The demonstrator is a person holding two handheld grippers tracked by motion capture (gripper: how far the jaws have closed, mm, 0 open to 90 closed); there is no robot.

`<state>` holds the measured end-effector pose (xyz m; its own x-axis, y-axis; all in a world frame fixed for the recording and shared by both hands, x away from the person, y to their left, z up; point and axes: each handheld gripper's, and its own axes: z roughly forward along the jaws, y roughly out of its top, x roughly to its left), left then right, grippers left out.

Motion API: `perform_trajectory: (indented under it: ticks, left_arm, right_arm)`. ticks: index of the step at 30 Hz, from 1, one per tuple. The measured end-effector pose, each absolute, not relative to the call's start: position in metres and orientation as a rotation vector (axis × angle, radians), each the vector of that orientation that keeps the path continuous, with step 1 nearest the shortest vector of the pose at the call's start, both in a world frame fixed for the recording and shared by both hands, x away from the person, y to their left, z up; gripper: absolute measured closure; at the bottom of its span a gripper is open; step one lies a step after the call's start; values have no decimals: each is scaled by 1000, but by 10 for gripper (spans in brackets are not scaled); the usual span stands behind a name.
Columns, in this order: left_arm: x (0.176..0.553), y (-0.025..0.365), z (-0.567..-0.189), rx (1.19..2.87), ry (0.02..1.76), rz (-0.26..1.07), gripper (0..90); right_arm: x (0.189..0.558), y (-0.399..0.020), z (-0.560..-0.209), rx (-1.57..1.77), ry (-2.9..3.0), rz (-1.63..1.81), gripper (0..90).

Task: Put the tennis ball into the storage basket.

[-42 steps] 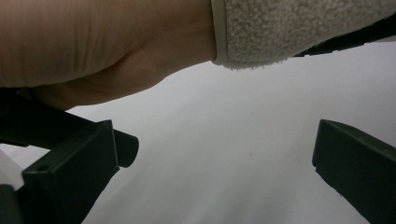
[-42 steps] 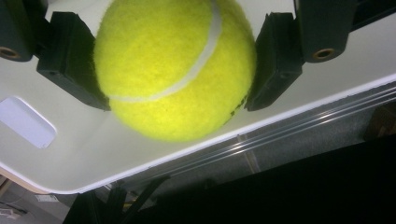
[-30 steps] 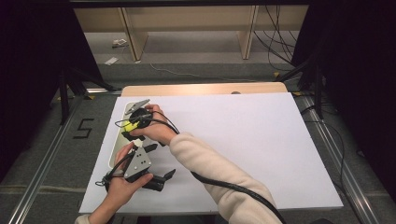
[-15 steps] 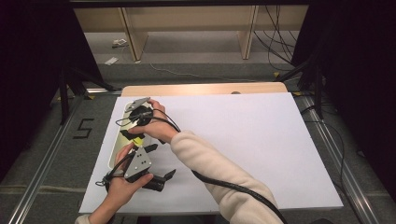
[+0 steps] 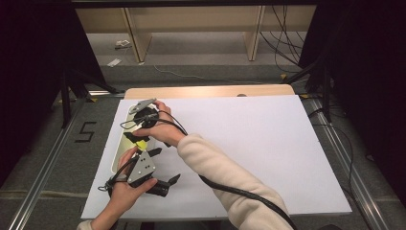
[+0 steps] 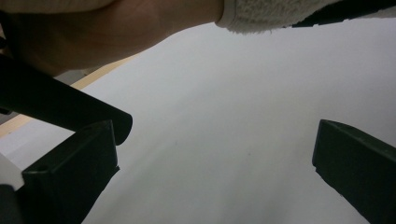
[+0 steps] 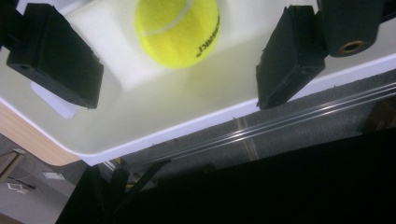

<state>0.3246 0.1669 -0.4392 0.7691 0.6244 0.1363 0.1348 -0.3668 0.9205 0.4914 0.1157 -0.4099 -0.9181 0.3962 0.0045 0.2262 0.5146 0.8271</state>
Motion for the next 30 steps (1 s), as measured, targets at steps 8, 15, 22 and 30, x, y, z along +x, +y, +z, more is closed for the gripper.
perform_trajectory:
  ticks: [8, 15, 22, 30]
  left_arm:
    - [325, 167, -439, 1909, 573, 582, 0]
    - [325, 167, -439, 1909, 573, 582, 0]
    - [325, 166, -439, 1910, 573, 582, 0]
    - [324, 166, -439, 1911, 571, 582, 0]
  right_arm:
    - [491, 105, -407, 546, 2556, 1363, 158]
    - [489, 98, -406, 543, 2554, 1364, 157]
    - [487, 92, -404, 544, 2547, 1366, 157]
    - [487, 82, -403, 556, 2538, 1366, 157]
